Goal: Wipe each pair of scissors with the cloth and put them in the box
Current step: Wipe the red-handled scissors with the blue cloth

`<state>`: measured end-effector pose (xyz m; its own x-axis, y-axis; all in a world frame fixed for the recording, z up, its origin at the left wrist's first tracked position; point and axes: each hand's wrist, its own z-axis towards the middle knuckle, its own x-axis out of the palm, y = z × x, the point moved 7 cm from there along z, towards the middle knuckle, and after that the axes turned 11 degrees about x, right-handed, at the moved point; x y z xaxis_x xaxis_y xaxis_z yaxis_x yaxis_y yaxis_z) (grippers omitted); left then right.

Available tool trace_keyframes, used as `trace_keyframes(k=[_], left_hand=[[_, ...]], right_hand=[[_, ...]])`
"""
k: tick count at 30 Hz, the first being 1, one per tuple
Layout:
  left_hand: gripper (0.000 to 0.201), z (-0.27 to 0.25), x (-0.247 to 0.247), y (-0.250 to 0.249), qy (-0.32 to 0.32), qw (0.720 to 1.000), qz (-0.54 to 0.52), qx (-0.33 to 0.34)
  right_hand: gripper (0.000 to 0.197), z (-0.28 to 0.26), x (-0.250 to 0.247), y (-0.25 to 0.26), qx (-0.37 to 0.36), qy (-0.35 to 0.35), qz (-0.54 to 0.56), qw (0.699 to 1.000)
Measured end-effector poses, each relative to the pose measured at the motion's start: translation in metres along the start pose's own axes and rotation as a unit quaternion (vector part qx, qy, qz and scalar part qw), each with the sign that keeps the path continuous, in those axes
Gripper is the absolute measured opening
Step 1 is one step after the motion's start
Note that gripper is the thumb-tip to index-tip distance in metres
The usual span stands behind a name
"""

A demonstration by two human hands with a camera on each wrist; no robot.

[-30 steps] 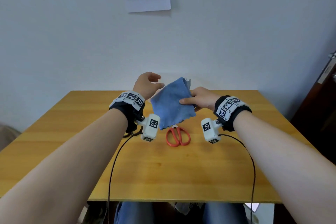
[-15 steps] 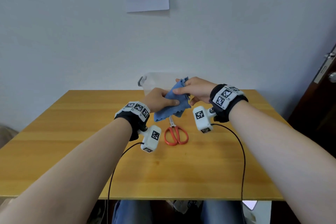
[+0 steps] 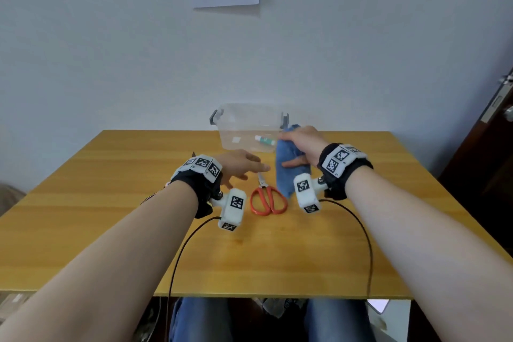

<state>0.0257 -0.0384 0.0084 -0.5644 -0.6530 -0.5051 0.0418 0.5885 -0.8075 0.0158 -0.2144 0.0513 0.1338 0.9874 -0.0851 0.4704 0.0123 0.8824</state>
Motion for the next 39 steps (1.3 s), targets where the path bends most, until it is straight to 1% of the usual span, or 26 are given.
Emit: trace_keyframes(k=[1, 2, 4, 5, 7, 9, 11, 12, 13, 14, 15, 17, 20, 22, 24, 26, 27, 28, 29, 31, 33, 35, 36, 37, 38, 39], left_hand=[[0.076, -0.002, 0.005, 0.011, 0.016, 0.999, -0.002, -0.030], [0.076, -0.003, 0.010, 0.021, 0.032, 0.998, -0.002, -0.055], [0.076, -0.007, 0.023, 0.037, 0.054, 0.994, -0.024, -0.093], [0.075, -0.004, 0.030, 0.045, 0.049, 0.993, -0.046, -0.102], [0.069, 0.002, 0.041, 0.057, 0.004, 0.989, -0.103, -0.108], [0.060, 0.009, 0.047, 0.068, -0.070, 0.976, -0.172, -0.110], [0.043, 0.009, 0.055, 0.071, -0.122, 0.953, -0.250, -0.115], [0.024, 0.008, 0.061, 0.068, -0.140, 0.937, -0.302, -0.105], [0.007, 0.006, 0.066, 0.064, -0.156, 0.912, -0.369, -0.090], [0.019, 0.007, 0.070, 0.064, -0.169, 0.885, -0.425, -0.083], [0.022, 0.009, 0.074, 0.061, -0.172, 0.865, -0.467, -0.067], [0.017, 0.009, 0.073, 0.057, -0.177, 0.857, -0.483, -0.036], [0.019, 0.005, 0.062, 0.050, -0.176, 0.856, -0.485, 0.000], [0.020, 0.002, 0.051, 0.049, -0.168, 0.865, -0.472, 0.018], [0.026, -0.005, 0.037, 0.048, -0.158, 0.884, -0.440, 0.030], [0.032, -0.007, 0.020, 0.051, -0.168, 0.900, -0.402, 0.033], [0.036, -0.010, 0.010, 0.052, -0.181, 0.898, -0.401, 0.036], [0.043, -0.013, 0.000, 0.052, -0.195, 0.886, -0.419, 0.043], [0.053, -0.015, -0.010, 0.052, -0.210, 0.868, -0.447, 0.056], [0.072, -0.017, -0.032, 0.047, -0.234, 0.821, -0.511, 0.101], [0.073, -0.022, -0.051, 0.040, -0.272, 0.775, -0.550, 0.154], [0.063, -0.026, -0.063, 0.036, -0.324, 0.736, -0.560, 0.200], [0.056, -0.028, -0.064, 0.034, -0.333, 0.724, -0.564, 0.215], [0.050, -0.027, -0.061, 0.033, -0.325, 0.722, -0.569, 0.222], [0.043, -0.024, -0.054, 0.032, -0.299, 0.729, -0.574, 0.222], [0.036, -0.021, -0.044, 0.031, -0.264, 0.745, -0.573, 0.216]], right_hand=[[0.034, 0.006, -0.007, -0.015, 0.031, -0.018, -0.051, 0.998], [0.035, 0.012, -0.012, -0.033, 0.073, -0.018, -0.085, 0.994], [0.044, 0.021, -0.016, -0.072, 0.155, -0.004, -0.130, 0.979], [0.050, 0.027, -0.017, -0.089, 0.181, 0.001, -0.147, 0.972], [0.053, 0.035, -0.012, -0.111, 0.198, 0.010, -0.148, 0.969], [0.050, 0.037, -0.003, -0.122, 0.201, 0.028, -0.102, 0.974], [0.047, 0.033, 0.008, -0.124, 0.206, 0.057, -0.068, 0.974], [0.044, 0.030, 0.012, -0.125, 0.211, 0.072, -0.053, 0.973], [0.044, 0.028, 0.016, -0.125, 0.215, 0.085, -0.039, 0.972], [0.046, 0.027, 0.018, -0.127, 0.219, 0.093, -0.027, 0.971], [0.049, 0.027, 0.017, -0.127, 0.220, 0.095, -0.020, 0.971], [0.050, 0.027, 0.016, -0.127, 0.210, 0.100, -0.019, 0.972], [0.048, 0.024, 0.016, -0.119, 0.185, 0.115, -0.014, 0.976], [0.046, 0.023, 0.012, -0.111, 0.157, 0.108, -0.016, 0.982], [0.043, 0.021, 0.007, -0.106, 0.131, 0.115, -0.029, 0.984], [0.038, 0.021, 0.004, -0.104, 0.110, 0.122, -0.048, 0.985], [0.037, 0.021, 0.002, -0.103, 0.100, 0.119, -0.059, 0.986], [0.037, 0.022, 0.001, -0.103, 0.088, 0.114, -0.069, 0.987], [0.036, 0.022, 0.001, -0.102, 0.075, 0.109, -0.075, 0.988], [0.031, 0.022, 0.003, -0.099, 0.044, 0.110, -0.069, 0.991], [0.027, 0.020, 0.010, -0.092, 0.002, 0.123, -0.059, 0.991], [0.026, 0.017, 0.019, -0.080, -0.046, 0.134, -0.057, 0.988], [0.025, 0.016, 0.023, -0.074, -0.067, 0.139, -0.056, 0.986], [0.024, 0.015, 0.026, -0.069, -0.085, 0.143, -0.057, 0.984], [0.022, 0.015, 0.029, -0.064, -0.101, 0.145, -0.060, 0.982], [0.020, 0.014, 0.031, -0.062, -0.112, 0.147, -0.064, 0.981]])
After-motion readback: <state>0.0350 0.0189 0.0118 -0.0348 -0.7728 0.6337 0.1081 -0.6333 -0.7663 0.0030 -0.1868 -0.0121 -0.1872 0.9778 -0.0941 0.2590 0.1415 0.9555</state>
